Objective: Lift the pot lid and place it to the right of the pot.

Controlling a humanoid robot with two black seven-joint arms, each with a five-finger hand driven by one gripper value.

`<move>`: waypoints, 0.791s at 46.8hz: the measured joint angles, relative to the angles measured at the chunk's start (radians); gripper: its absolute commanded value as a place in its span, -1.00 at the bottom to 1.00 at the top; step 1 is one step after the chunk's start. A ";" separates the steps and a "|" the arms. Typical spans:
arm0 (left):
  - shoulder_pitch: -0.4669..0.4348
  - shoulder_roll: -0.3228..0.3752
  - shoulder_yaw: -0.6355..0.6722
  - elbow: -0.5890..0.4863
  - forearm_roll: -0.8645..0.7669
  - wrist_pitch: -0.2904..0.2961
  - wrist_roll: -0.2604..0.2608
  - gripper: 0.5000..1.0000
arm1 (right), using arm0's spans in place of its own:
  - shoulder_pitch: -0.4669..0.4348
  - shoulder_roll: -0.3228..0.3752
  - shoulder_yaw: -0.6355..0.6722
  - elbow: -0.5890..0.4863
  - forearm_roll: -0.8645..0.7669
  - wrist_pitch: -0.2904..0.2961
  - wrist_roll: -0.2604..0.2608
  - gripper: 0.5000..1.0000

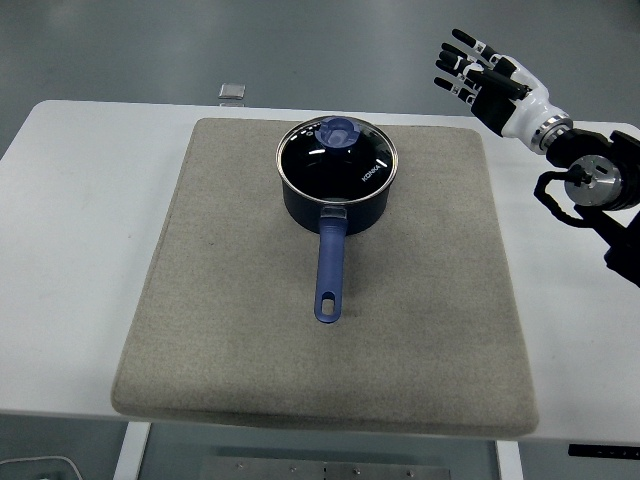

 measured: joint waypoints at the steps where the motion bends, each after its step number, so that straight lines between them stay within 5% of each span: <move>1: 0.000 0.000 0.000 0.000 0.000 0.000 0.000 1.00 | 0.000 0.000 0.000 0.000 -0.001 0.000 0.000 0.61; 25: -0.001 0.000 -0.001 0.010 0.000 0.008 0.000 1.00 | 0.008 0.012 -0.011 0.005 -0.016 -0.001 0.005 0.61; 37: -0.002 0.000 0.000 0.011 0.000 0.008 0.000 1.00 | 0.013 0.011 -0.005 0.008 -0.162 0.003 0.010 0.61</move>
